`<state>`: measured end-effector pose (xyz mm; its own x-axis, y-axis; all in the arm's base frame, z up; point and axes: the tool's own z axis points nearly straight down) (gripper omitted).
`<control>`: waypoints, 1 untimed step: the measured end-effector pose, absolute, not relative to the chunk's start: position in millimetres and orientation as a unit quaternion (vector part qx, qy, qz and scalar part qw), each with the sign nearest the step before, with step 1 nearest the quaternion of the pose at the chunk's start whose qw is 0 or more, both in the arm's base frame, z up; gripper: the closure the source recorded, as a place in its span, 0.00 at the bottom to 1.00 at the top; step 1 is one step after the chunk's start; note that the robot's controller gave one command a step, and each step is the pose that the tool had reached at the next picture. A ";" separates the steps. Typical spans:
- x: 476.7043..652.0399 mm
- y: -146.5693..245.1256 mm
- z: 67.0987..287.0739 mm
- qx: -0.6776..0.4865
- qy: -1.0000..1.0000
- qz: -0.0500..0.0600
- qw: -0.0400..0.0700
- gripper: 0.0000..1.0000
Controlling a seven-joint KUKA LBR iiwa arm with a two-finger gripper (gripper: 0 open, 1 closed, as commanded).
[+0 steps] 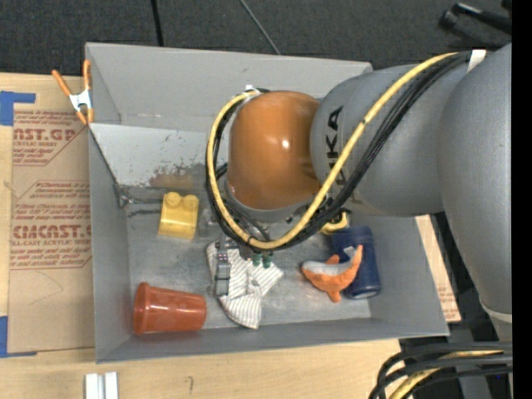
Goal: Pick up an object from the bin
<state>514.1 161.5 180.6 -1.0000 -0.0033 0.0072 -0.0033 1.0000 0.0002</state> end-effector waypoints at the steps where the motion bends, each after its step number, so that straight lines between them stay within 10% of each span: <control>1: 515.9 160.7 185.1 0.001 -1.000 -0.001 0.000 0.00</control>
Offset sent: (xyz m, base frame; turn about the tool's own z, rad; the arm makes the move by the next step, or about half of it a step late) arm 0.0664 -0.0947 -0.0892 -0.0165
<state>515.9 160.7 185.1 -1.0000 -0.0015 -0.0003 -0.0015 1.0000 0.0016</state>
